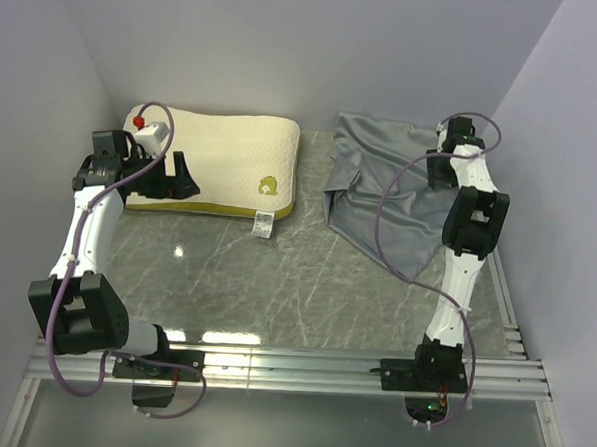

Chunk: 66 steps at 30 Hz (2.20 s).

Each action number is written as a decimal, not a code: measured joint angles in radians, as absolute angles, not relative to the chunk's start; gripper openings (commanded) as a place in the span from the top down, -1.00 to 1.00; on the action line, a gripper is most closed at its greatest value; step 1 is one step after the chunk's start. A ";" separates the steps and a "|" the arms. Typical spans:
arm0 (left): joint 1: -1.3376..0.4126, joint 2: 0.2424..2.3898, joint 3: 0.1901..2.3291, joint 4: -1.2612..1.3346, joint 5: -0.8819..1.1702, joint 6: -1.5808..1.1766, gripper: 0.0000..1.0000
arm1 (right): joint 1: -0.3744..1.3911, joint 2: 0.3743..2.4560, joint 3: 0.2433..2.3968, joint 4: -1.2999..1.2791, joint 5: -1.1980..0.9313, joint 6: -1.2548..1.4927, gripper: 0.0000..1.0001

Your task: Put the pillow into the pillowcase

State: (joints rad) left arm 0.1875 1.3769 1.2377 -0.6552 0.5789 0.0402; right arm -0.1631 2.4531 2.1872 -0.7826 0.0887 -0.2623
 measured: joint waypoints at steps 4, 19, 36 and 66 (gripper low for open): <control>0.187 1.376 1.238 -0.655 0.578 0.040 -0.99 | -0.199 2.468 2.213 -0.848 0.090 -0.280 0.17; 0.187 1.301 1.224 -0.655 0.571 0.044 -0.99 | -0.253 2.191 1.706 -1.022 -0.024 -0.426 1.00; 0.197 1.265 1.193 -0.671 0.613 0.083 -0.99 | -0.062 1.663 1.607 -1.059 -0.348 -0.373 0.10; 0.198 1.393 1.248 -0.666 0.628 0.064 -0.99 | 0.393 2.439 2.207 -0.928 -0.551 -0.157 -0.13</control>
